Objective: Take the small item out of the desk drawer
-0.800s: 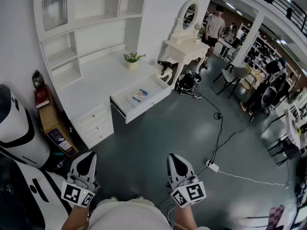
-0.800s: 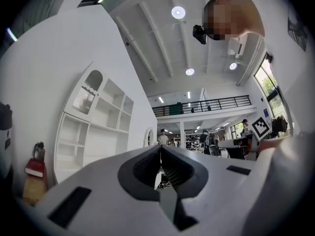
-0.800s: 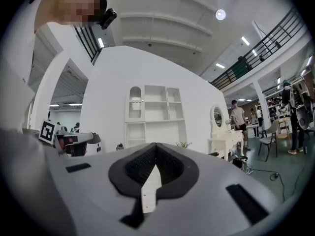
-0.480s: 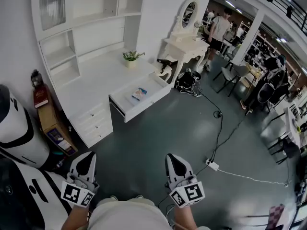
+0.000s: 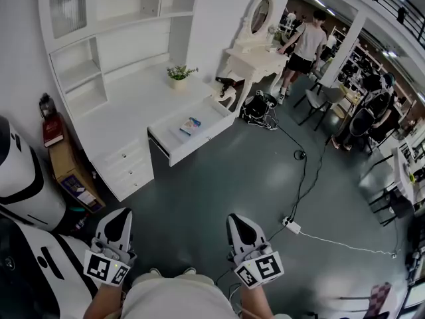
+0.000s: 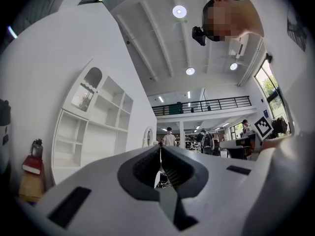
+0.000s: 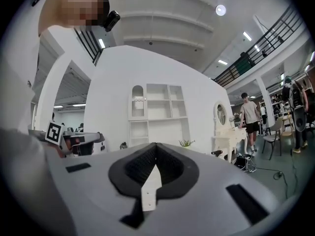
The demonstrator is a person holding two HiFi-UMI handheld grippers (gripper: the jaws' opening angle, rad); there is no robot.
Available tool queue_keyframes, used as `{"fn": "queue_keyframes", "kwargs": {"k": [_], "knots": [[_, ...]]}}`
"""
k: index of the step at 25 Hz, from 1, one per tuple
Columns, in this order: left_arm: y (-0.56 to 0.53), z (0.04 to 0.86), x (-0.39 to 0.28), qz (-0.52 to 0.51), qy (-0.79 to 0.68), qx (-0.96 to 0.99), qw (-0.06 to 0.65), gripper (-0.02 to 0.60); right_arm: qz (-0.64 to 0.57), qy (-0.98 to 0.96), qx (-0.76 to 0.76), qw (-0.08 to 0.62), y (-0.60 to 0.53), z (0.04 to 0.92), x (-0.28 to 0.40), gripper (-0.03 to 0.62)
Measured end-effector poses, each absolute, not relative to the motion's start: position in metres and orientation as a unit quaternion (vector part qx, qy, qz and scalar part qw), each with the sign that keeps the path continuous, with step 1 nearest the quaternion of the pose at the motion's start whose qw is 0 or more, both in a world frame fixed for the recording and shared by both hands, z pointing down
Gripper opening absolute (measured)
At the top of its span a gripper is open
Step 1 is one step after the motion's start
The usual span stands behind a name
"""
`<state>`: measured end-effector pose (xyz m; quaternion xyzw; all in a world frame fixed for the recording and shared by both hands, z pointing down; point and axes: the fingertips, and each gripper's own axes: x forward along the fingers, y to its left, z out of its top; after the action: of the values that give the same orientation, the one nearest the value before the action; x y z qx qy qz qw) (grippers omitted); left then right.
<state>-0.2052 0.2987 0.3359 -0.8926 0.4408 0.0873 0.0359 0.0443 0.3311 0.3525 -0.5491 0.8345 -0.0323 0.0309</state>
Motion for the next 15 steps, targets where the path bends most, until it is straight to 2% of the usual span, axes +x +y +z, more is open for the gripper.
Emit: {"fn": "queue_keyframes", "kwargs": {"k": [7, 8, 11, 15], "knots": [[0.288, 0.338, -0.212, 0.086, 0.471, -0.877, 0.039, 0.023, -0.029, 0.839, -0.543, 0.025, 0.325, 0.355, 0.048, 0.009], [0.287, 0.338, -0.212, 0.085, 0.475, -0.875, 0.039, 0.046, -0.028, 0.840, -0.542, 0.028, 0.325, 0.354, 0.049, 0.009], [0.284, 0.340, -0.208, 0.083, 0.484, -0.870, 0.035, 0.204, -0.027, 0.842, -0.538, 0.035, 0.322, 0.353, 0.057, 0.009], [0.281, 0.345, -0.202, 0.076, 0.501, -0.862, 0.030, 0.357, -0.032, 0.847, -0.529, 0.037, 0.318, 0.360, 0.064, 0.009]]}}
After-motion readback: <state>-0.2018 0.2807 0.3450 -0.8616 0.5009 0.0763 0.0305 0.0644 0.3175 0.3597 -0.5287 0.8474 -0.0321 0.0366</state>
